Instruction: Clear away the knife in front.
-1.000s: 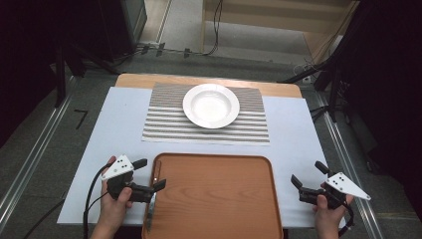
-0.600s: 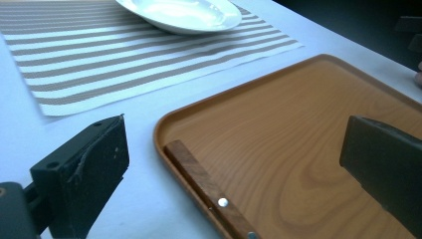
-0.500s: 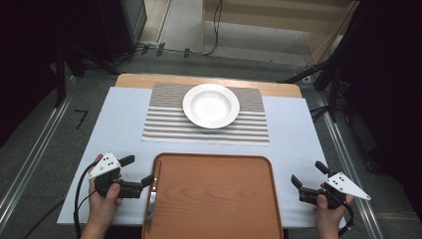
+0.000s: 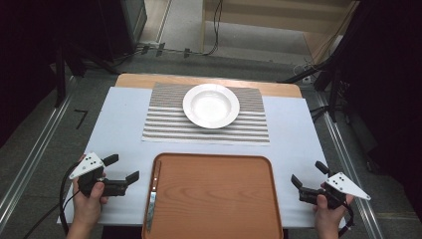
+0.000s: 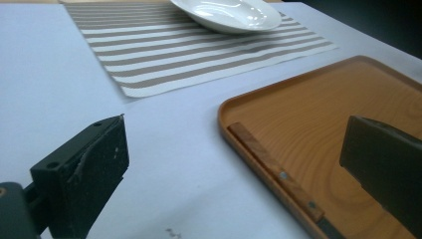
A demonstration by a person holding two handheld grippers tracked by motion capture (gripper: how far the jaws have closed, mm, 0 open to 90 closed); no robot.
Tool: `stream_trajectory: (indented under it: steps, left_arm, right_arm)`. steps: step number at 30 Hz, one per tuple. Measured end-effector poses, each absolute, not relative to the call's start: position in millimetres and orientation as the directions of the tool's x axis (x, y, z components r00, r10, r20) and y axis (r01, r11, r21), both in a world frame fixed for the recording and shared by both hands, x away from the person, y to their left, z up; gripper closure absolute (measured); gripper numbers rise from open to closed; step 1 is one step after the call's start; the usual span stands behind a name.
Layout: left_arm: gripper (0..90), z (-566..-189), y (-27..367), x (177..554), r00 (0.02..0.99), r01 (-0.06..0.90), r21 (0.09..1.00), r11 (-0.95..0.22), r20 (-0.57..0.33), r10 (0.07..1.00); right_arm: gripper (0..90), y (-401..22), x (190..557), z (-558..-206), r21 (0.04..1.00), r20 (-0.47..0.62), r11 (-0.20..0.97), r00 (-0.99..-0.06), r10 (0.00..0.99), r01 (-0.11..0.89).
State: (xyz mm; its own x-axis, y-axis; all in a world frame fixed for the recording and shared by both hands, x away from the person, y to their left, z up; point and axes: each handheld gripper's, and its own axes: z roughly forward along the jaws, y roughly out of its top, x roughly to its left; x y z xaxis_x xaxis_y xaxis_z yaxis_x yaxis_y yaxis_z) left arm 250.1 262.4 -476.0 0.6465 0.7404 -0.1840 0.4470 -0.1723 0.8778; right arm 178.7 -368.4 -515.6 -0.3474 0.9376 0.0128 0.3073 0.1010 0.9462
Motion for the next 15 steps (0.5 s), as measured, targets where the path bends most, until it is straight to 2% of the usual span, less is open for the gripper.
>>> stream_trajectory:
  steps: [15]
  left_arm:
    - [0.0, -479.0, 305.0, 252.7, 0.582, 0.446, 0.885, -0.13, -0.177, 0.793]
  right_arm:
    - [0.0, -369.0, 178.7, -515.7, 0.947, 0.01, 0.1, -0.337, 0.941, 0.306]
